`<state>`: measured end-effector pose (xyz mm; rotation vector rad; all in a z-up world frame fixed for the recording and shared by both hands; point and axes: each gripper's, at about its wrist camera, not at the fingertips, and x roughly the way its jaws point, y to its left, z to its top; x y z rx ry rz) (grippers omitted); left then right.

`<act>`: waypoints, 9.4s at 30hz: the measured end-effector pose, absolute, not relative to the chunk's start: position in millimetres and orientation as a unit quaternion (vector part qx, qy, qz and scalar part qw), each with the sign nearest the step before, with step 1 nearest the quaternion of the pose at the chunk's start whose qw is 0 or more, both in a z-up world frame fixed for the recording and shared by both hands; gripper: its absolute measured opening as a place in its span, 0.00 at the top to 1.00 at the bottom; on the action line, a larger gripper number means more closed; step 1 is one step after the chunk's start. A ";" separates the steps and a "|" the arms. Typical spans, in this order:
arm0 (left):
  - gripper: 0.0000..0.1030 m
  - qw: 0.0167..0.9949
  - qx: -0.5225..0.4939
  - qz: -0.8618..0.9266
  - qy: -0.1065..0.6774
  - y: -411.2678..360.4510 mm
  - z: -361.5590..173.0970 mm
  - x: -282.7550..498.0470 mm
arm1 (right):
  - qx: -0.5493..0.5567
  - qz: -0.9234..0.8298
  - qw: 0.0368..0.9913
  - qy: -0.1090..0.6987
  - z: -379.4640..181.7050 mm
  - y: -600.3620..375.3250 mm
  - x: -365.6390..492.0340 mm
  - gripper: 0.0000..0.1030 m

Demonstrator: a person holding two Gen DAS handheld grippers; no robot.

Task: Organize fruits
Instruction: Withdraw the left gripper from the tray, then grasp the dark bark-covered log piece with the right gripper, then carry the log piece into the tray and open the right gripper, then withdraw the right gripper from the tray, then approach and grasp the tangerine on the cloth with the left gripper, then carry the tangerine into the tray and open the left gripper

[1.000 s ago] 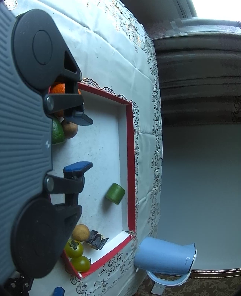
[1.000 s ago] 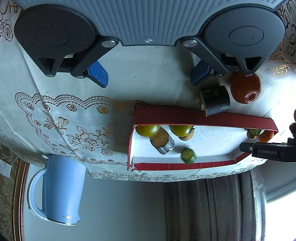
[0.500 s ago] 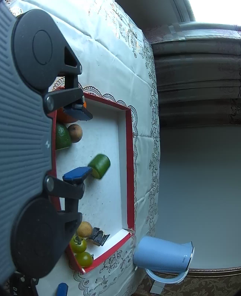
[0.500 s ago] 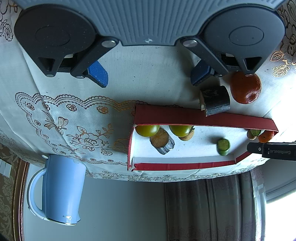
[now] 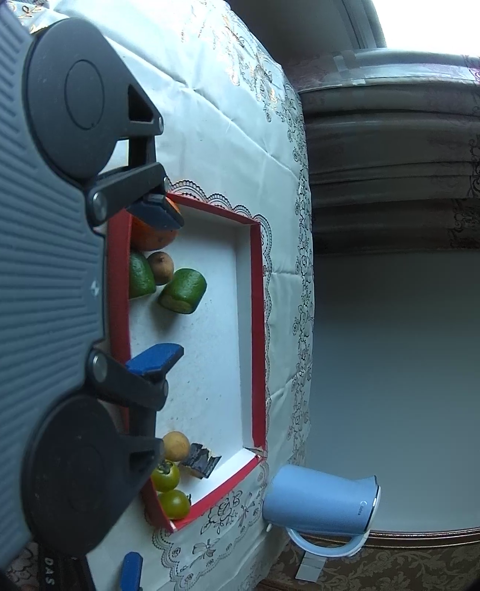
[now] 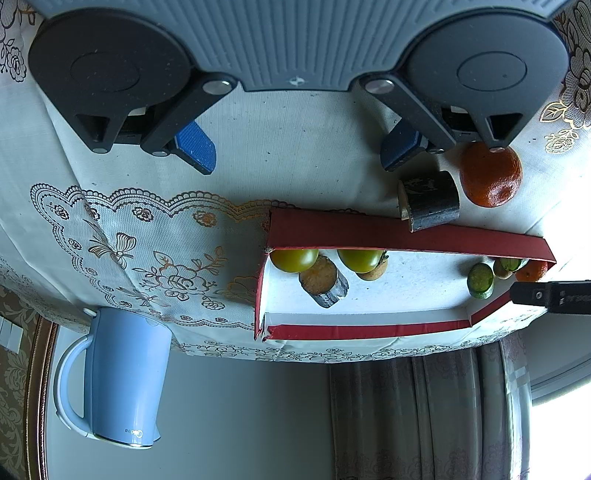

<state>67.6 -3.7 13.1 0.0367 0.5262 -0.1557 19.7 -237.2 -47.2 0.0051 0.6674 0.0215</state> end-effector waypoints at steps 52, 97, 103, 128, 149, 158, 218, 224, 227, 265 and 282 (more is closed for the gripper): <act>0.12 0.947 0.004 -0.059 0.316 24.2 -38.8 51.8 | -0.108 0.121 0.952 0.260 -36.9 -175.8 18.6 0.51; 0.04 0.946 -0.008 -0.069 0.316 28.0 -39.8 50.2 | 0.056 0.118 0.957 0.259 4.1 -197.7 23.5 0.65; 0.04 0.946 -0.009 -0.069 0.316 27.9 -39.9 50.2 | 0.035 0.097 0.962 0.253 8.6 -197.8 60.4 0.65; 0.00 0.946 -0.007 -0.070 0.318 26.0 -41.5 50.2 | -0.039 0.063 0.951 0.301 -25.0 -170.9 145.0 0.65; 0.00 0.945 -0.004 -0.068 0.319 25.9 -42.2 51.1 | -0.038 0.042 0.970 0.235 -12.8 -223.2 19.3 0.37; 0.00 0.944 0.008 -0.061 0.323 22.3 -42.9 51.9 | -0.010 0.025 0.964 0.266 -28.6 -240.7 23.2 0.37; 0.00 0.948 0.030 -0.122 0.293 -54.8 -12.7 23.3 | -0.009 0.013 0.948 0.317 -49.4 -247.1 31.7 0.17; 0.00 0.943 0.038 -0.132 0.304 -62.4 -17.4 26.9 | -0.009 0.013 0.948 0.317 -49.6 -247.3 31.9 0.17; 0.00 0.942 0.047 -0.131 0.307 -64.8 -21.0 28.3 | -0.009 0.013 0.948 0.318 -49.6 -247.3 32.0 0.17; 0.61 0.939 0.079 -0.207 0.264 -75.2 -20.4 9.5 | -0.009 0.013 0.948 0.318 -49.4 -246.8 32.2 0.15; 0.61 0.963 0.088 -0.112 0.227 -62.3 11.1 94.1 | -0.008 0.013 0.948 0.318 -49.4 -246.9 32.4 0.15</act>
